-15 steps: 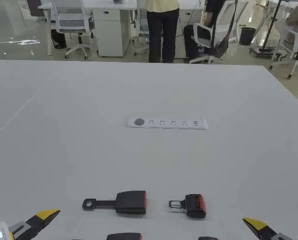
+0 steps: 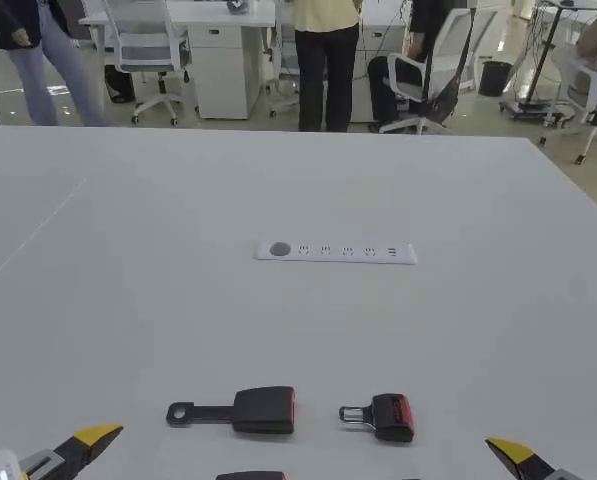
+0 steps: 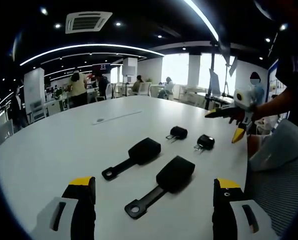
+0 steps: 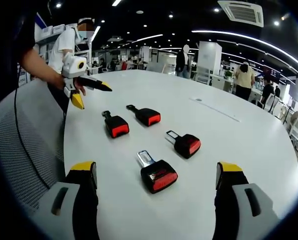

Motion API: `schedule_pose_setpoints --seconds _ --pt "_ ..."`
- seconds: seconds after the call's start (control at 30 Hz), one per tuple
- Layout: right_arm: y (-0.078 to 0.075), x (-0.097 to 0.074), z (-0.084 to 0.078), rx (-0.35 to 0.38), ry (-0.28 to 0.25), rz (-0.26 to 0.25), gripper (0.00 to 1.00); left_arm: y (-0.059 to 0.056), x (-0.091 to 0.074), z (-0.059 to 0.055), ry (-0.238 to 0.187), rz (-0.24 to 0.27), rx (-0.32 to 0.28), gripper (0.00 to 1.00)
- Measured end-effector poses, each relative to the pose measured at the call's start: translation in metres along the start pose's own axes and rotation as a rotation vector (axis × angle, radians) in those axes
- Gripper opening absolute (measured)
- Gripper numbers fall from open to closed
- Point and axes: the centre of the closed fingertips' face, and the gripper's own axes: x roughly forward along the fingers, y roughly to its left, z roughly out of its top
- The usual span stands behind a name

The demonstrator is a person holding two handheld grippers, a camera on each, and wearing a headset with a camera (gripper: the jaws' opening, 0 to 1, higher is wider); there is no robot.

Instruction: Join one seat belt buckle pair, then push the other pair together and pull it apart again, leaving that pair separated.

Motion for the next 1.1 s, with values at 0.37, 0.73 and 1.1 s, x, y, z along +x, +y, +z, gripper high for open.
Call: schedule_pose_setpoints --seconds 0.37,0.73,1.1 --pt "0.0029 -0.0016 0.0039 -0.004 0.003 -0.004 0.99 -0.0012 -0.0001 0.0004 -0.002 -0.004 0.003 1.0" --pt "0.0016 -0.002 0.0034 -0.006 0.004 -0.004 0.99 -0.0015 0.0006 0.0006 -0.002 -0.007 0.008 1.0" --pt "0.0007 -0.0017 0.0037 -0.003 0.002 -0.003 0.99 -0.002 0.0015 0.001 0.0 -0.009 0.012 1.0"
